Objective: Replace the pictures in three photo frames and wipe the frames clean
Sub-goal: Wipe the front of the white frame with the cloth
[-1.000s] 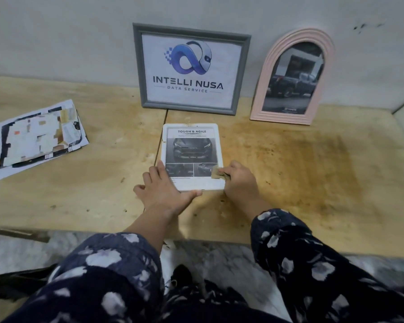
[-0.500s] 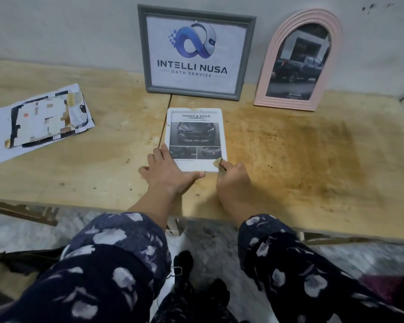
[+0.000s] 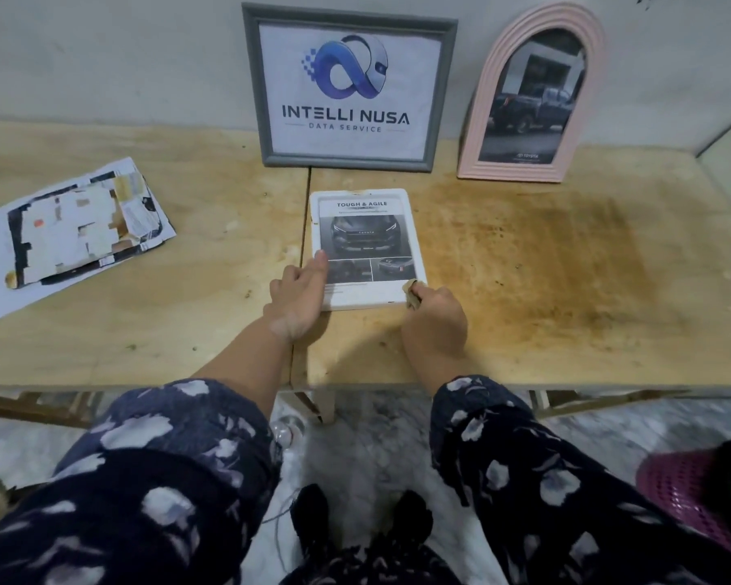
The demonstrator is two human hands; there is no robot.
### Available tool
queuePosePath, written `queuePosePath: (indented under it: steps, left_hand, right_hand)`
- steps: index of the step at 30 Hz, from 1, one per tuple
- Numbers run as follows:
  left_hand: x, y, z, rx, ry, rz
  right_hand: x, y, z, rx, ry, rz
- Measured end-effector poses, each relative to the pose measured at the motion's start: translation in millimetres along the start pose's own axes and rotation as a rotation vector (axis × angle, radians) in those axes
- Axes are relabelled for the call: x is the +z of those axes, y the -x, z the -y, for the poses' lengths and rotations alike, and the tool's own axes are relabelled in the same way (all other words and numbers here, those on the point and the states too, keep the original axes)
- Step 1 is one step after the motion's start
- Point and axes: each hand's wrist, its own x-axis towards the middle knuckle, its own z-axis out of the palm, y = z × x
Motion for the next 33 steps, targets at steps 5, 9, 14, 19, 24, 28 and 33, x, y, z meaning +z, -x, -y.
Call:
queuePosePath:
  steps: [5,9,14,19,24,28,33]
  left_hand:
    - [-5.6,-11.1,7.2,-0.066,0.083,0.024]
    - [-9.7,-13.8,10.3,-0.071,0.113,0.047]
    - [-12.9,-7.4,7.0,-0.002,0.084,0.084]
    - [-16.1,-5.4,5.6,0.013,0.045,0.103]
    - [-14.9,-6.3,6.6,0.020,0.046,0.105]
    - [-14.7,-7.5,8.2,0.016,0.055,0.095]
    - [-13.1,-11.6,9.5,0.012,0.116,0.090]
  right_hand:
    - [17.4,15.2,13.1,-0.100,0.124,-0.262]
    - [25.3,17.1,16.7,-0.122,0.126,-0.336]
    - [31.6,20.1,25.0,-0.080,0.077,-0.345]
    - [35.2,25.1,35.8,-0.027,0.005,-0.274]
    - [38.9,32.4,44.0,-0.090,0.051,-0.262]
    - [46.4,42.1,64.8,-0.181,0.037,-0.193]
    - [45.9,43.2,60.0,-0.235,0.055,-0.245]
